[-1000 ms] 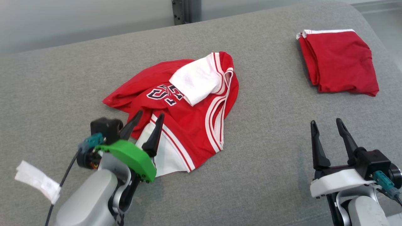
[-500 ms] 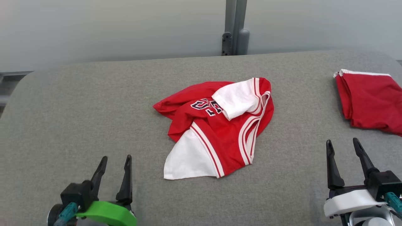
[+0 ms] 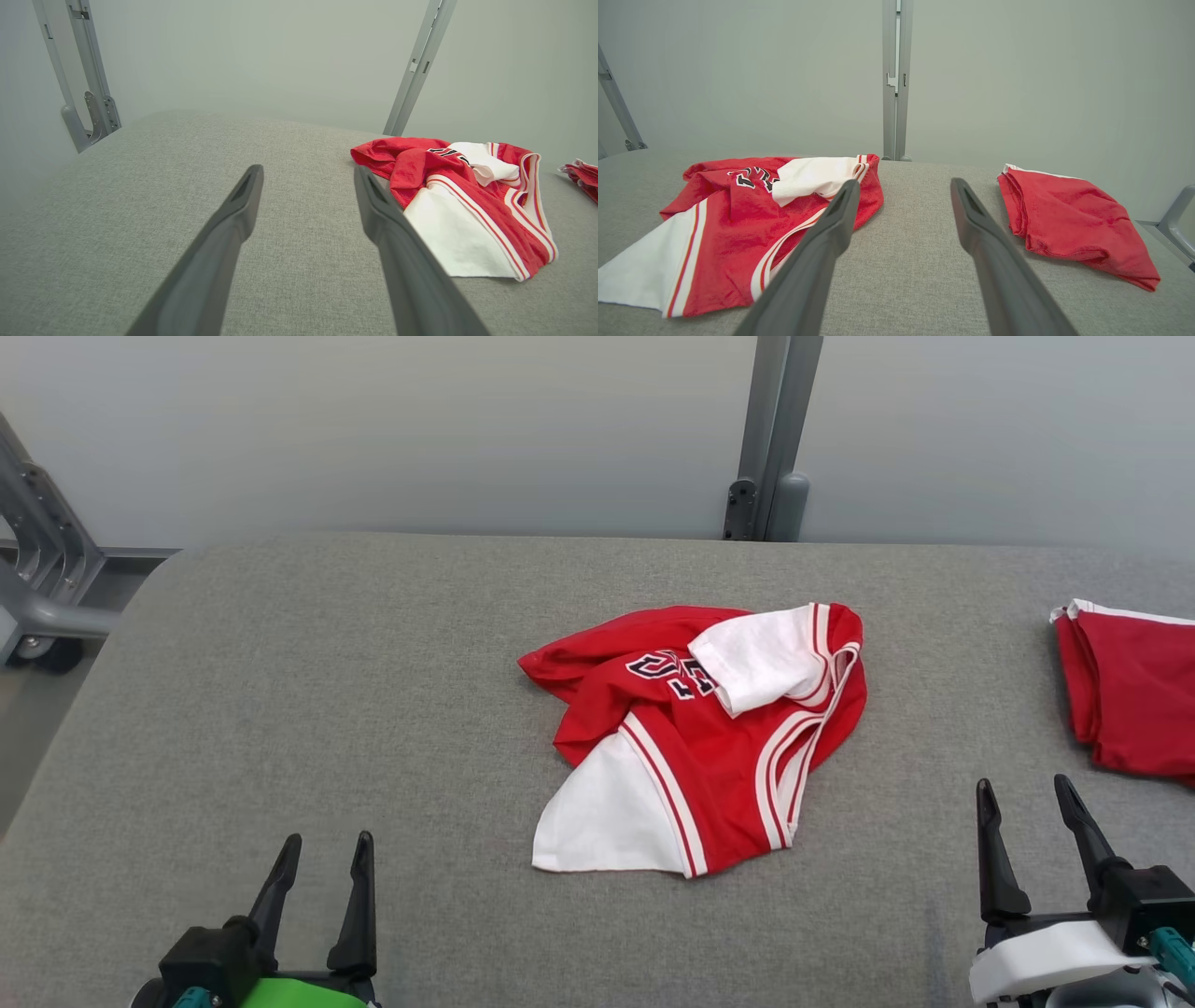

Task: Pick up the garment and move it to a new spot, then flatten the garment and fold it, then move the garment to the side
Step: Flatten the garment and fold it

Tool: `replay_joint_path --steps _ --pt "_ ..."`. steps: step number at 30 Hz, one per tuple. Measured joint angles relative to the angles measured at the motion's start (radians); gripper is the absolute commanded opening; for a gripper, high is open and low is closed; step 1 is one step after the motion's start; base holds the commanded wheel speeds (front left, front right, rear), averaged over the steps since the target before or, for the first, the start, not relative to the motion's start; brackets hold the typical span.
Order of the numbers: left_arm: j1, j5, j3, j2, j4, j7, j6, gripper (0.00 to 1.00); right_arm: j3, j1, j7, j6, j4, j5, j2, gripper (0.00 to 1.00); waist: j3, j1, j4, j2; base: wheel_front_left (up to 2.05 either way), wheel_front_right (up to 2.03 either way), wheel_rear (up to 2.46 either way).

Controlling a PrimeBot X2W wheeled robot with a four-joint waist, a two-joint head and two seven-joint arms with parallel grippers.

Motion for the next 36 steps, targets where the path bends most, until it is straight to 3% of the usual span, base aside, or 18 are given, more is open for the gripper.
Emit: replay_joint_path --steps 5,8,17,23,24,25,31,36 --pt "-0.004 0.033 0.001 -0.034 0.027 0.000 -0.042 1.00 0.007 -0.002 0.000 0.000 0.002 0.006 0.000 1.00 0.009 0.0000 -0.014 0.0000 0.00 0.00 0.00" --pt "-0.049 0.033 -0.050 -0.051 0.076 0.001 -0.060 1.00 0.012 -0.021 0.000 0.000 -0.004 0.005 0.000 1.00 0.027 0.0000 -0.022 0.0000 0.00 0.00 0.00" --pt "-0.299 -0.022 -0.198 -0.109 0.337 0.204 -0.078 1.00 0.049 -0.106 0.000 0.000 -0.020 0.012 0.000 1.00 0.122 0.0000 -0.070 0.0000 0.00 0.00 0.00" --pt "-0.386 -0.073 -0.212 -0.124 0.486 0.281 -0.079 1.00 0.044 -0.123 0.000 0.000 -0.016 0.016 0.000 1.00 0.172 0.0000 -0.128 0.0000 0.00 0.00 0.00" --pt "-0.392 -0.077 -0.211 -0.125 0.498 0.286 -0.078 0.23 0.037 -0.123 0.000 0.000 -0.017 0.020 -0.001 1.00 0.180 0.0000 -0.139 0.0000 0.00 0.00 0.00" --pt "-0.401 -0.076 -0.211 -0.125 0.511 0.296 -0.075 0.00 0.035 -0.126 0.000 0.000 -0.017 0.023 -0.001 1.00 0.187 0.0000 -0.148 0.0000 0.00 0.00 0.00" --pt "-0.429 -0.132 -0.243 -0.120 0.494 0.359 -0.076 0.00 0.035 -0.132 0.000 0.000 -0.016 0.038 0.000 1.00 0.218 0.0000 -0.191 0.0000 0.00 0.00 0.00" --pt "-0.428 -0.228 -0.393 -0.146 0.294 0.409 -0.080 0.00 0.041 -0.139 0.000 0.000 -0.014 0.072 -0.001 1.00 0.225 0.0000 -0.209 0.0000 0.00 0.00 0.00"
